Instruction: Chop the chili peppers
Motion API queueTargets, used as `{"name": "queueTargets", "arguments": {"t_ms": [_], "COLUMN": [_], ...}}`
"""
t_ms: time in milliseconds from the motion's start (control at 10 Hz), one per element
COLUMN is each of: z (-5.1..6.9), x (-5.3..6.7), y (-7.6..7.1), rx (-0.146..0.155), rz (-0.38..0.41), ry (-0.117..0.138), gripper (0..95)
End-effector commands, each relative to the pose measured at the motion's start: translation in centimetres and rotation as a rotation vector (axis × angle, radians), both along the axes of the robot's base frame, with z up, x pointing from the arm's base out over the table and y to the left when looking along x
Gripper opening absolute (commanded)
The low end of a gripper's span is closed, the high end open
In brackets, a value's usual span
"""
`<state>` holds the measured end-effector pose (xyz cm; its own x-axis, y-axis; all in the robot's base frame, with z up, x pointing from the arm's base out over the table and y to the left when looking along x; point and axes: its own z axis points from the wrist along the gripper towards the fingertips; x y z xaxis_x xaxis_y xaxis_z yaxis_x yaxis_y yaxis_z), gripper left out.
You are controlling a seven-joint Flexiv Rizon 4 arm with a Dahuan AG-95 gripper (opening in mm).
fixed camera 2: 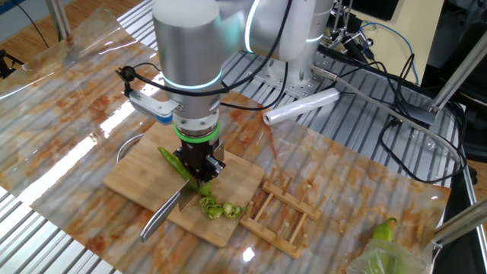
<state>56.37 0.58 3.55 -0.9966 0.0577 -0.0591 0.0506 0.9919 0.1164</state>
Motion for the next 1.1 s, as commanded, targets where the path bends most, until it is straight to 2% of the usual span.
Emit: {"name": "queueTargets", "arguments": {"t_ms": [100,200,300,400,500,600,700,800,1000,1100], "z": [-0.05,0.02,0.05,0.14,0.24,0.19,0.08,0.1,-0.05,-0.12], "x": [-0.1,-0.11,-0.12,-0.14,-0.17,-0.14,-0.08,0.16,-0.22,-0.3], "y": [0.33,0.39,0.4,0.39,0.35,0.25,0.27,0.35,0.4,0.52], "rx": [-0.058,-0.112,-0.112,-0.128,-0.148,-0.18,-0.176,-0.153,-0.141,-0.12], "rz": [0.042,0.071,0.078,0.09,0.106,0.131,0.132,0.129,0.116,0.103], "ry": [-0.013,-0.028,-0.041,-0.054,-0.064,-0.075,-0.08,-0.082,-0.065,-0.064], "gripper": [0.0,0.0,0.0,0.0,0.0,0.0,0.0,0.0,0.0,0.0]}}
